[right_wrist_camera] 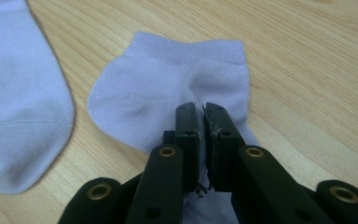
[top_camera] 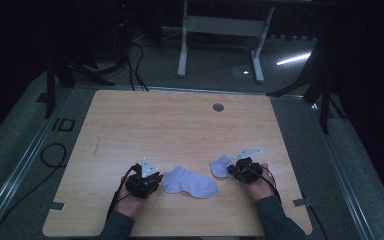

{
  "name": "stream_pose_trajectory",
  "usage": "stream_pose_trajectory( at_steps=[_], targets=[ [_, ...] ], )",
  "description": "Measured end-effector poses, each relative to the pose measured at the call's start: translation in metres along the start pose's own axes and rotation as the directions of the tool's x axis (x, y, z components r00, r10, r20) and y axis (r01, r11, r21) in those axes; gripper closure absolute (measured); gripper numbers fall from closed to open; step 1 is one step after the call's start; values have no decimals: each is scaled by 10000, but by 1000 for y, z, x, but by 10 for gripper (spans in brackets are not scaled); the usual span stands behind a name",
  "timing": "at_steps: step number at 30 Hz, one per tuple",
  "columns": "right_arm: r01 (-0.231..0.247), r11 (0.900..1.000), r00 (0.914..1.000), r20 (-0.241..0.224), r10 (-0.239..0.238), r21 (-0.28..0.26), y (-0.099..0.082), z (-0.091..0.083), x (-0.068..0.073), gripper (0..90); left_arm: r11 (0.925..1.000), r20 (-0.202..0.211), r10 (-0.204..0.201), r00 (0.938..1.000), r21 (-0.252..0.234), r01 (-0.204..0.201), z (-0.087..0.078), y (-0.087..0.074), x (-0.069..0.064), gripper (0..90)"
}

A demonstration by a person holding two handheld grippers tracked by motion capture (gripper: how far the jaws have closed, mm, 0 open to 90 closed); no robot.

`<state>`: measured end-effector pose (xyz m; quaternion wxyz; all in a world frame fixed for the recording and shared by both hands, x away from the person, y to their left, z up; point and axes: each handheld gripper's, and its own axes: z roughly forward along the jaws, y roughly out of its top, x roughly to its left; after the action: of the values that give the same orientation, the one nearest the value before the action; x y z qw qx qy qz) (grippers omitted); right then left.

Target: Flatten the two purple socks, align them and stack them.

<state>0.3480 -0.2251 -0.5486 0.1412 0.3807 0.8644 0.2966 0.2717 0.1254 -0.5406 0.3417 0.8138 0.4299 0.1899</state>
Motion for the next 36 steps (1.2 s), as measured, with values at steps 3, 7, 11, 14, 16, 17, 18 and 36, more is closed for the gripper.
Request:
stream_pose_trajectory(
  at_steps=[3,7,11,14,16,17,18,36],
  targets=[
    [-30,9999,10000,-5,30,-105,0,-3,0,852,10000,-2,8,10000,3,-8,-2,-1,0,792],
    [-99,9985,9999,-145,91,-534,2,-16,3,852,10000,-15,-12,10000,39,12,-2,-3,1,788],
    [-67,9960,9996,-274,43,-893,7,-28,7,852,9999,-33,-46,10000,143,46,0,-4,2,788],
    [61,9935,9993,-367,-103,-1135,12,-36,13,852,9999,-46,-39,10000,112,39,0,-4,2,788],
    [154,9915,9986,-487,-218,-1289,16,-40,18,852,9999,-57,-48,10000,93,49,0,-4,3,788],
    [190,9906,9982,-530,-265,-1358,18,-42,21,852,9999,-56,-53,10000,86,54,0,-4,3,788],
    [190,9906,9982,-530,-265,-1358,18,-42,21,852,9999,-56,-53,10000,86,54,0,-4,3,788],
    [1297,9750,9793,-1306,-1544,-1803,56,-47,89,851,9997,-92,-220,9997,113,221,2,-5,5,787]
  ],
)
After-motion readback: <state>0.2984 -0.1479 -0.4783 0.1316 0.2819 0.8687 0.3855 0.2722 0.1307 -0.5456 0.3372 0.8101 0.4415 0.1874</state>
